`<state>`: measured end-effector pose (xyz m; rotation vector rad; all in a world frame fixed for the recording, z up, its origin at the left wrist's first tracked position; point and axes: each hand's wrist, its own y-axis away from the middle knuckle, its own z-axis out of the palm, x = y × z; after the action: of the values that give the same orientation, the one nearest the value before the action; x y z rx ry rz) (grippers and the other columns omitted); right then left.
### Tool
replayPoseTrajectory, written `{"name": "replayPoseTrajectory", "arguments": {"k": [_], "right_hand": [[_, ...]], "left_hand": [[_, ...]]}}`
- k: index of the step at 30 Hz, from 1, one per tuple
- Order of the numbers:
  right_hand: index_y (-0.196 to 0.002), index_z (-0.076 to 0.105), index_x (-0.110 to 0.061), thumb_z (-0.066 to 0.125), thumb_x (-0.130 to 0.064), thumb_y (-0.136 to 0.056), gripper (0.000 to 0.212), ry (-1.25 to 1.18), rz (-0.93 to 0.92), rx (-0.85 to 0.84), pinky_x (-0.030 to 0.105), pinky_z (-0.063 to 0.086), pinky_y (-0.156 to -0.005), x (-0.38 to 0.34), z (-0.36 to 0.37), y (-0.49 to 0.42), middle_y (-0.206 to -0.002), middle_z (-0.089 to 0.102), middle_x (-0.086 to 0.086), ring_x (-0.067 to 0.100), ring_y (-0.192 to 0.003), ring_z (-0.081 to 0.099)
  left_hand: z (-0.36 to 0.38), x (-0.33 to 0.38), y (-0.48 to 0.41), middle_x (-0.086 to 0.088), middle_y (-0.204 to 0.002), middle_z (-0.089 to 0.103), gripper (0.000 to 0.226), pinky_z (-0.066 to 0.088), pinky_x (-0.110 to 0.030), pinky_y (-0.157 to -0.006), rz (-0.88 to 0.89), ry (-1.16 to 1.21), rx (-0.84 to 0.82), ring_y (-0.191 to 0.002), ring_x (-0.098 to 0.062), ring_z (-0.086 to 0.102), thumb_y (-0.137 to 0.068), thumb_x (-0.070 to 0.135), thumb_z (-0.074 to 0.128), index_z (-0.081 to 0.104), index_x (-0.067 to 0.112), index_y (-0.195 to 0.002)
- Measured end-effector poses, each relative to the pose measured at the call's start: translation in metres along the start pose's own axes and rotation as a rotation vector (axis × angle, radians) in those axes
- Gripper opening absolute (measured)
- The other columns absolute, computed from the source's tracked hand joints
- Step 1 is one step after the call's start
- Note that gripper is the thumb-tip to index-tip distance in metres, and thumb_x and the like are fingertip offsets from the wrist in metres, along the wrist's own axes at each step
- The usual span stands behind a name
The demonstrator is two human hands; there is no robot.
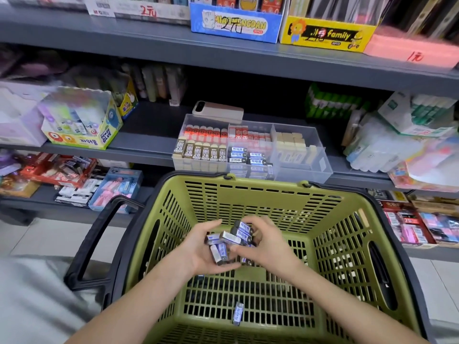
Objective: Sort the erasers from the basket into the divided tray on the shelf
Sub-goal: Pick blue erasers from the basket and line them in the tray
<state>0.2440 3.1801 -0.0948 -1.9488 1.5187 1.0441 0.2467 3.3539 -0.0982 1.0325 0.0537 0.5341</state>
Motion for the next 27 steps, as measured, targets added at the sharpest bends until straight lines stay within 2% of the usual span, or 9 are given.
{"name": "replayPoseTrajectory", "arguments": {"k": [3,6,9,12,16,20,22,24,27], "right_hand": [[-0.118,0.056,-0.031,0.079,-0.034,-0.066,0.057,0.183,-0.086,-0.044,0.017,0.043,-0.08,-0.03,-0.01,-0.005,-0.1,0.044,-0.005,0.005,-0.085,0.053],[-0.128,0.052,-0.031,0.08,-0.032,-0.066,0.068,0.18,-0.107,-0.047,0.006,0.035,-0.072,-0.045,-0.015,-0.01,-0.099,0.041,-0.005,-0.004,-0.075,0.045],[-0.131,0.05,-0.028,0.083,-0.027,-0.063,0.076,0.144,-0.085,0.03,0.003,0.037,-0.069,-0.053,-0.022,-0.012,-0.097,0.04,-0.012,-0.007,-0.07,0.043],[-0.107,0.064,-0.026,0.084,-0.016,-0.062,0.051,0.017,-0.02,0.151,0.011,0.045,-0.072,-0.059,-0.029,-0.011,-0.09,0.049,-0.015,-0.002,-0.074,0.051],[-0.083,0.072,-0.027,0.077,-0.011,-0.072,0.02,-0.102,-0.004,0.157,0.006,0.043,-0.068,-0.068,-0.045,-0.012,-0.076,0.066,-0.02,-0.008,-0.071,0.059],[-0.094,0.072,-0.022,0.072,-0.022,-0.079,0.015,-0.333,0.008,0.181,0.012,0.048,-0.055,-0.078,-0.079,-0.024,-0.068,0.07,-0.005,0.003,-0.055,0.06],[-0.085,0.073,-0.024,0.065,-0.032,-0.083,0.011,-0.278,-0.011,0.224,0.008,0.039,-0.048,-0.082,-0.097,-0.039,-0.063,0.065,-0.001,-0.002,-0.047,0.049],[-0.073,0.069,-0.012,0.055,-0.03,-0.093,0.031,-0.134,-0.04,0.257,0.005,0.033,-0.05,-0.082,-0.11,-0.061,-0.064,0.061,0.0,-0.006,-0.046,0.045],[-0.097,0.068,-0.005,0.05,-0.017,-0.095,0.022,0.07,-0.025,0.257,0.019,0.042,-0.067,-0.078,-0.121,-0.098,-0.083,0.064,-0.003,-0.004,-0.066,0.052]], "left_hand": [[0.01,0.004,0.01,-0.023,-0.104,0.069,0.046,0.054,-0.057,-0.078,0.006,-0.022,-0.144,-0.088,-0.037,0.069,-0.075,0.044,0.071,0.075,-0.001,-0.086],[0.018,0.01,0.017,-0.017,-0.089,0.072,0.038,0.057,-0.046,-0.067,0.082,-0.019,-0.16,-0.074,-0.031,0.071,-0.071,0.04,0.071,0.075,0.003,-0.076],[0.023,0.014,0.023,-0.022,-0.092,0.071,0.038,0.057,-0.046,-0.065,0.126,0.067,-0.197,-0.075,-0.034,0.071,-0.076,0.035,0.067,0.075,-0.003,-0.079],[0.029,0.02,0.031,-0.027,-0.098,0.07,0.037,0.057,-0.048,-0.062,0.169,0.13,-0.226,-0.077,-0.037,0.071,-0.078,0.031,0.065,0.074,-0.005,-0.081],[0.039,0.027,0.037,-0.024,-0.092,0.07,0.034,0.058,-0.045,-0.059,0.215,0.149,-0.229,-0.07,-0.033,0.07,-0.072,0.028,0.069,0.075,-0.004,-0.083],[0.042,0.04,0.048,-0.02,-0.08,0.067,0.04,0.054,-0.029,-0.044,0.237,0.09,-0.273,-0.061,-0.028,0.067,-0.07,0.032,0.07,0.074,-0.003,-0.09],[0.042,0.05,0.053,-0.017,-0.079,0.066,0.042,0.047,-0.022,-0.038,0.276,0.008,-0.339,-0.059,-0.023,0.064,-0.072,0.036,0.068,0.074,0.0,-0.092],[0.043,0.061,0.057,-0.015,-0.08,0.065,0.044,0.043,-0.02,-0.035,0.338,-0.057,-0.374,-0.056,-0.02,0.061,-0.073,0.039,0.066,0.074,0.001,-0.093],[0.048,0.075,0.06,-0.015,-0.081,0.066,0.046,0.042,-0.019,-0.033,0.427,-0.107,-0.387,-0.054,-0.018,0.06,-0.07,0.043,0.067,0.074,0.003,-0.092]]}}
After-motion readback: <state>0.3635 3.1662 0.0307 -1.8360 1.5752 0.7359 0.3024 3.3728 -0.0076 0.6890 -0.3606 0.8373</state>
